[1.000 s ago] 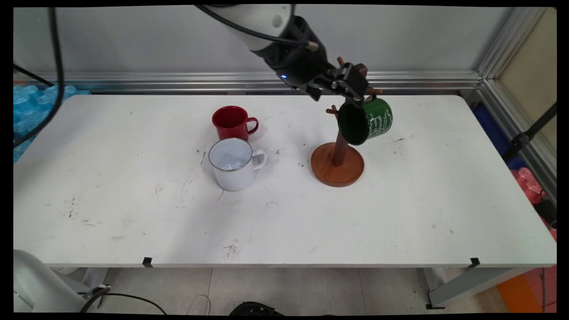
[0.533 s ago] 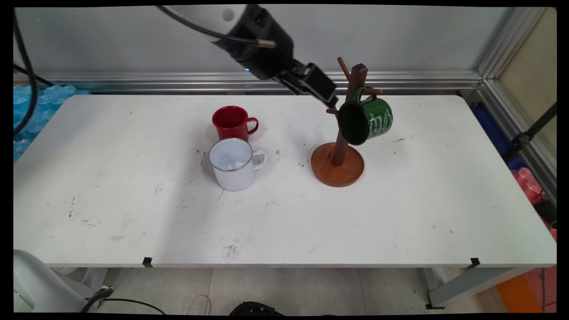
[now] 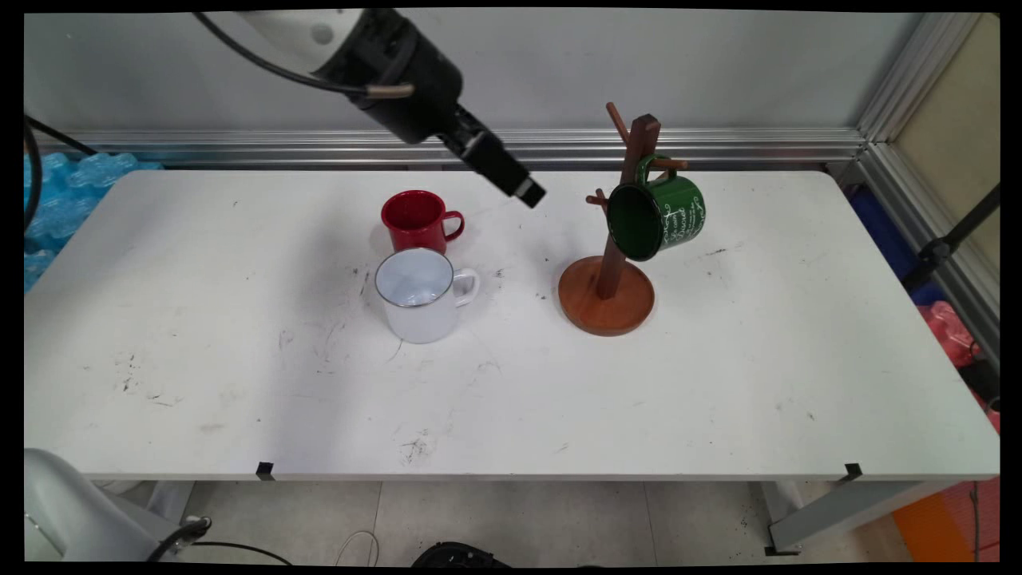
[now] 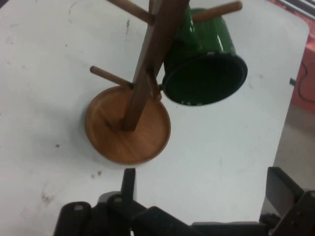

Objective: Pick up the green mug from the rack

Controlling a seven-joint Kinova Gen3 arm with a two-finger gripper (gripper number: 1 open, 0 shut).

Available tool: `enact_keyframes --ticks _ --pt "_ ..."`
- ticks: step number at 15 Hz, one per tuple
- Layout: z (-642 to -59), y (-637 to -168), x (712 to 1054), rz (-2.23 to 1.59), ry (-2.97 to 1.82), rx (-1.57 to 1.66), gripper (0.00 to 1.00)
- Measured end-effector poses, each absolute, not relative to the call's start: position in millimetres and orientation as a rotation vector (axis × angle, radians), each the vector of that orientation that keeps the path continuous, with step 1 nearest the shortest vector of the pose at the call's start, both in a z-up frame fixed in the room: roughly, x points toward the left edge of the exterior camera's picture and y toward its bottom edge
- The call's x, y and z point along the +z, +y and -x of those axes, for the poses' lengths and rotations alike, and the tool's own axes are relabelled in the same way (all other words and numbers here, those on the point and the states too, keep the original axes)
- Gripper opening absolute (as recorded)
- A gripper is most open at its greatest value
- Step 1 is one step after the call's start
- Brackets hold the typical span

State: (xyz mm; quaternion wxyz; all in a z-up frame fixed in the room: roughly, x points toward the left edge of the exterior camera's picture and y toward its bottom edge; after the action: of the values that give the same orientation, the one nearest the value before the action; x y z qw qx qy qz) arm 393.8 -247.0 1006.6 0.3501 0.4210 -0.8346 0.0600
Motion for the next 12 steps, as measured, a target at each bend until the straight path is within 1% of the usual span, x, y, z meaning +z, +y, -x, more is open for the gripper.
enact_keyframes --ticks 12 --pt "-448.9 -245.7 998.2 -0.861 -2.297 0.195 1.0"
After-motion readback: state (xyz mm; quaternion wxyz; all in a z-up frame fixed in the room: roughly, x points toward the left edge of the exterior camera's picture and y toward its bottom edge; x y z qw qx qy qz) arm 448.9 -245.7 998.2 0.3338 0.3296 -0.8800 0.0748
